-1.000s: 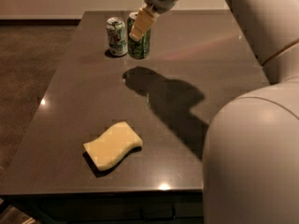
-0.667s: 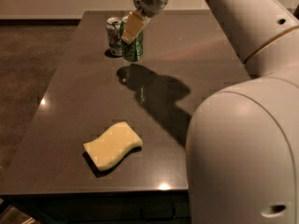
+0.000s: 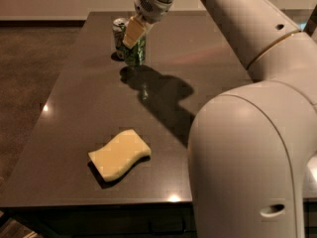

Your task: Move green can near 7up can

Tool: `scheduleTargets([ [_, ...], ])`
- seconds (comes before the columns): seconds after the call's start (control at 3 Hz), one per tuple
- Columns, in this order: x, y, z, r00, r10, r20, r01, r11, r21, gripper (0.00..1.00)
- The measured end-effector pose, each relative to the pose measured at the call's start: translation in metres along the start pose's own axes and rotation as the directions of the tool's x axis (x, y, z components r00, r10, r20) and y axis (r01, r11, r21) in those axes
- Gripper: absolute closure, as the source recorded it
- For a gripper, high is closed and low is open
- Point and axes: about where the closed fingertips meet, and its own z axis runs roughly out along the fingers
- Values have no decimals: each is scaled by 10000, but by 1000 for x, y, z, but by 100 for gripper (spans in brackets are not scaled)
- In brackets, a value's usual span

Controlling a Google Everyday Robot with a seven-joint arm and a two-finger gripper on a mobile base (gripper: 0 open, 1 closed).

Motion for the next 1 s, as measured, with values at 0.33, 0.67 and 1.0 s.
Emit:
scheduleTargets([
  [0.33,-4,-5,13,9998,140,106,-141,9998,158,100],
  [0.67,-5,-8,21,10000,-15,37,14,9991,422,83],
  [1.0,-3,-10,26,9998,-172,-58,175,9986,495,60],
])
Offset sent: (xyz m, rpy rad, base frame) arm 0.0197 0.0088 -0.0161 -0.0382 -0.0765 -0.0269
